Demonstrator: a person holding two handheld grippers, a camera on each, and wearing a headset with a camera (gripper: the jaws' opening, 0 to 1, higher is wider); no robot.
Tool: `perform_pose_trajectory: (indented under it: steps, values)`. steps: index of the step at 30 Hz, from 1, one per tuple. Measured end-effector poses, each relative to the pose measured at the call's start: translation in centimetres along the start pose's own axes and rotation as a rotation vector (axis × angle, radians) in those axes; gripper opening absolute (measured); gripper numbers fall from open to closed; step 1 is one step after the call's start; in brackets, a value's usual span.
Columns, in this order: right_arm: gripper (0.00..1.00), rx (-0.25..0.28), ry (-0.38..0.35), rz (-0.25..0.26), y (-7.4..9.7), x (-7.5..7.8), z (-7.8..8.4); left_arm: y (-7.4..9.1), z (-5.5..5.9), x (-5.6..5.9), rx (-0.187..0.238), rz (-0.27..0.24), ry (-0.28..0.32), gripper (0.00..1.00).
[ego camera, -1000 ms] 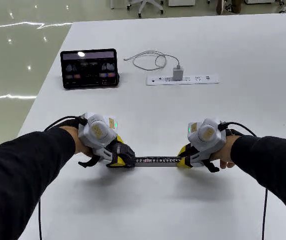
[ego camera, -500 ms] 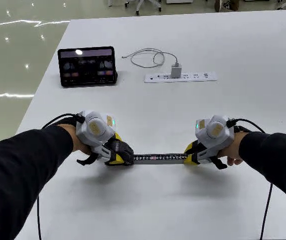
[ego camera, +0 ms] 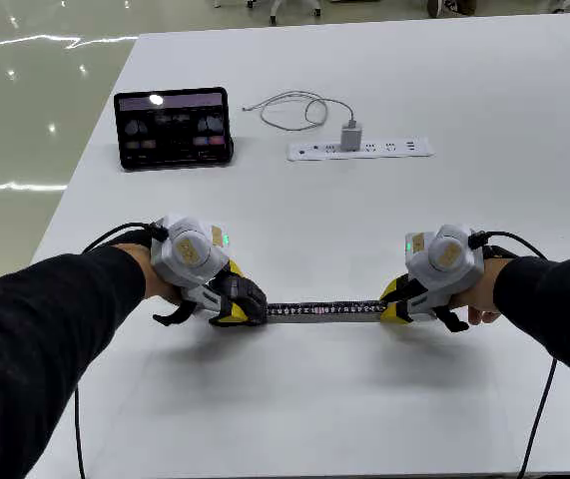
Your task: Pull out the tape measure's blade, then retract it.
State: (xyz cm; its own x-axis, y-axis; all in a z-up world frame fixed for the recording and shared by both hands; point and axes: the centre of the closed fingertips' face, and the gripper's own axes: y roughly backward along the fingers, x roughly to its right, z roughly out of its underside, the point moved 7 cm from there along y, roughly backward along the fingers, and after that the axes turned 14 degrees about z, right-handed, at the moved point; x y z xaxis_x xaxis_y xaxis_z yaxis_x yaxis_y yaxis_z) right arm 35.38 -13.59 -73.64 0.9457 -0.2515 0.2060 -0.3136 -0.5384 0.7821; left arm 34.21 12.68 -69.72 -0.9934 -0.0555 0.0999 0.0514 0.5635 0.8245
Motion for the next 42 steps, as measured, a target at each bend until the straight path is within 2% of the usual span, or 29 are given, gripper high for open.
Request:
perform_pose_trajectory:
  steps: [16,42]
  values:
    - [0.10,-0.008,-0.007,0.011,1.1,0.1,0.6,0.1,0.0,0.1,0.016,-0.012,0.008,0.31]
    - [0.10,-0.019,-0.032,0.021,2.8,0.8,2.5,0.0,0.1,0.0,0.015,-0.011,0.010,0.32]
